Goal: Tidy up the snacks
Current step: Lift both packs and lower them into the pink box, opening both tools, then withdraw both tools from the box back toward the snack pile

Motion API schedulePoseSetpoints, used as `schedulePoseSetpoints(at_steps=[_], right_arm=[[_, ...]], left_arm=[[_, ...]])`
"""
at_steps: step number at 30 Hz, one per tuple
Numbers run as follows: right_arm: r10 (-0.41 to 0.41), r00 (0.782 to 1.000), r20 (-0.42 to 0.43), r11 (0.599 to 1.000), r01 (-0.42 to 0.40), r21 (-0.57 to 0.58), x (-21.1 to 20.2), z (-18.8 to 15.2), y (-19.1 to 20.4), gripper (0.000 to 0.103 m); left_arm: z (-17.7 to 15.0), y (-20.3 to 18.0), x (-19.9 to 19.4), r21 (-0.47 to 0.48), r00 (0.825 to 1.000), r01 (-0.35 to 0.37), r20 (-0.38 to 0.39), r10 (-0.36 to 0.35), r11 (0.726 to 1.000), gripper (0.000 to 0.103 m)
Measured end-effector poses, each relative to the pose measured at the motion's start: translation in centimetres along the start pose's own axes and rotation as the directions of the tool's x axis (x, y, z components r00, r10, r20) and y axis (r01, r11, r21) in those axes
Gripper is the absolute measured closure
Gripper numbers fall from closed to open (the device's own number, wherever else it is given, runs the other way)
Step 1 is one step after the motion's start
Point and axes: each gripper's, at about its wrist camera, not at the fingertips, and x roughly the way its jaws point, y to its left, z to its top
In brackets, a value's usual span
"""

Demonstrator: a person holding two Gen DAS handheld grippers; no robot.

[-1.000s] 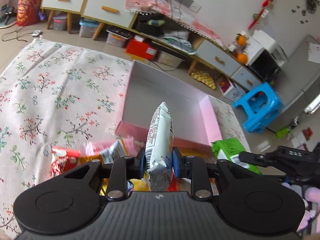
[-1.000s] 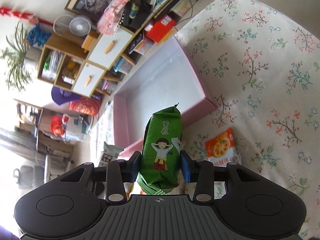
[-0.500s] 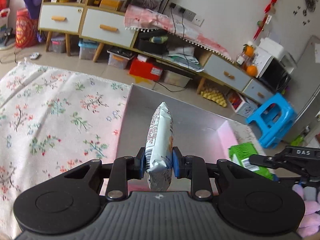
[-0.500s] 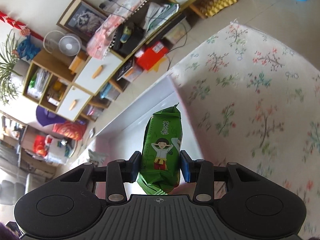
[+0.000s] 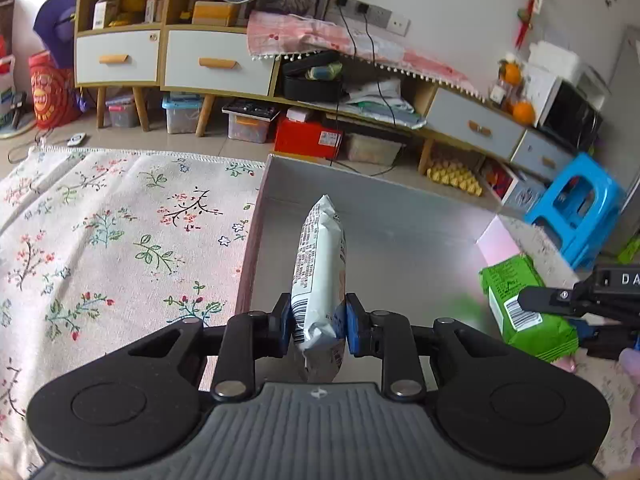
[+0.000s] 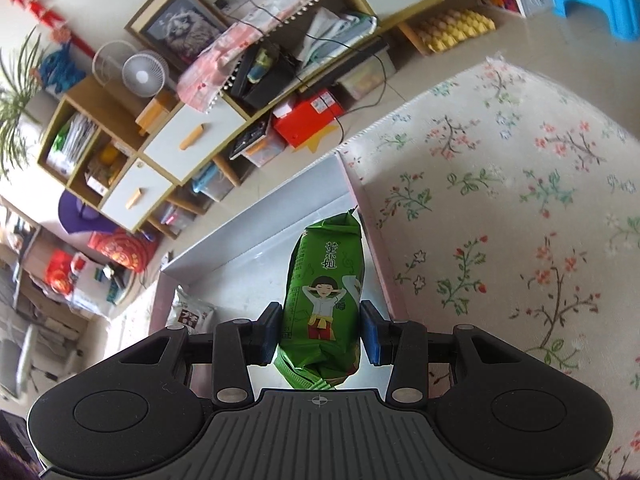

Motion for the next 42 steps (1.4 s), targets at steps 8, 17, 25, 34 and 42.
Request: schedulePoseSetpoints(at_steps=[8, 17, 25, 34, 42], right_arm=[[-0.033, 0.999, -0.012, 0.997, 0.032, -0.074, 0.3, -0.7, 0.9, 0.061], [0.029, 0.999, -0.024, 1.0, -0.029, -0.009, -1.3, -0.2, 0.3, 0.026], [0.001, 1.0, -0.01, 0.997, -0.002, -0.083, -5.1, -0.4, 1.2, 0.014], [-0.065, 0.998, -0.015, 0.956, 0.058, -0.287, -9.0, -2.1, 2.1, 0.008], [-0.093, 0.995, -0.03, 0.904, 0.071, -0.422, -10.5, -4.9, 2.1, 0.008]], left_arm=[[0.0, -0.4, -0.1, 0.025, 0.999, -0.016, -0.037, 0.017, 1.0, 0.077], [0.3, -1.1, -0.9, 0.039, 0.998, -0.013, -0.055, 0.015, 0.999, 0.04], [0.1, -1.9, -4.2, 0.114, 0.998, -0.026, -0.054, 0.032, 0.993, 0.005], [0.3, 0.1, -8.3, 0.02, 0.989, -0.099, -0.11, 0.101, 0.995, 0.001], [-1.3, 1.6, -10.2, 0.051, 0.99, -0.112, -0.077, 0.116, 0.992, 0.0]])
